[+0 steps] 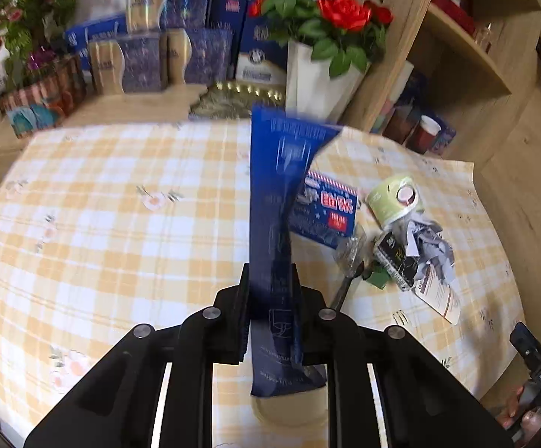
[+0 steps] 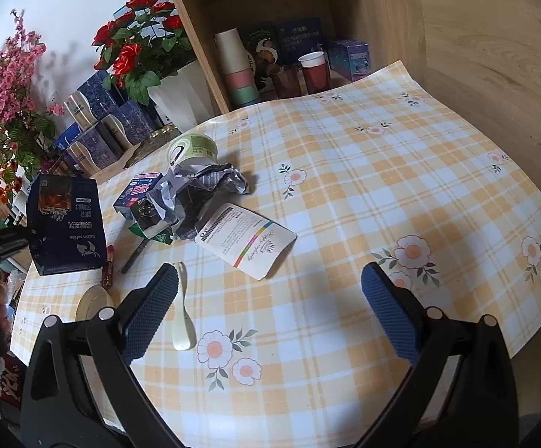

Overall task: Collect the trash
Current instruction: 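Lift the blue packet with the left tool while the right tool grasps the white pouch, then release the blue packet into the bin with the left tool while the right tool holds the pouch, then lower the white pouch into the bin and open the right tool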

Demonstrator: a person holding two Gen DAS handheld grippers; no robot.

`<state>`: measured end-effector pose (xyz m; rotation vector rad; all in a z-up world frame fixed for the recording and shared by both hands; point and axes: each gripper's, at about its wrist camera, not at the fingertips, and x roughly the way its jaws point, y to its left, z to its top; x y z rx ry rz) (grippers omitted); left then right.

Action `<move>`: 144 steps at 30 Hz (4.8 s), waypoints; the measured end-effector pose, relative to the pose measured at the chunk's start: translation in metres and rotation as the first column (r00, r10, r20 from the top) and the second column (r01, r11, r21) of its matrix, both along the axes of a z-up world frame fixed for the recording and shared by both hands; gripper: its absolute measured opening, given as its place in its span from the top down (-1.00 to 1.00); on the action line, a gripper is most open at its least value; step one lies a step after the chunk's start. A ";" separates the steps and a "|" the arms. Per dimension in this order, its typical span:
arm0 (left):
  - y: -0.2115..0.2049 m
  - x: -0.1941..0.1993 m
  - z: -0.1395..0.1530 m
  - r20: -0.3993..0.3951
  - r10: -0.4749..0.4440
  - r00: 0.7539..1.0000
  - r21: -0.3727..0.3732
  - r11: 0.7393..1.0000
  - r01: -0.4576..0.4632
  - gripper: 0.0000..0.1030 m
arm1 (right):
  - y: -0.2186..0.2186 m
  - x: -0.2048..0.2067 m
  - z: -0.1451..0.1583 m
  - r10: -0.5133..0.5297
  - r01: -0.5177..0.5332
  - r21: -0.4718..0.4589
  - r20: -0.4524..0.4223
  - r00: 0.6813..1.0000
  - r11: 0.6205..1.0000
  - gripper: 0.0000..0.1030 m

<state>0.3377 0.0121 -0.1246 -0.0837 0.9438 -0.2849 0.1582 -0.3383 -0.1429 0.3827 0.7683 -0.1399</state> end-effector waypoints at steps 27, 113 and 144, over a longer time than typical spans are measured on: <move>0.028 -0.071 0.060 0.162 -0.018 0.987 -0.110 0.993 0.036 0.69 | 0.047 0.147 -0.080 0.448 -0.509 -0.209 -0.280 0.849 0.835 -0.65; -0.055 -0.283 -0.128 0.006 -0.353 0.936 0.075 0.933 0.351 -0.61 | 0.073 -0.165 -0.039 0.342 -0.344 -0.027 -0.050 0.938 0.939 -0.29; 0.054 -0.307 -0.060 0.324 0.003 0.946 0.184 0.981 -0.066 -0.88 | 0.145 -0.147 -0.142 0.474 -0.480 0.051 -0.285 0.833 0.876 -0.32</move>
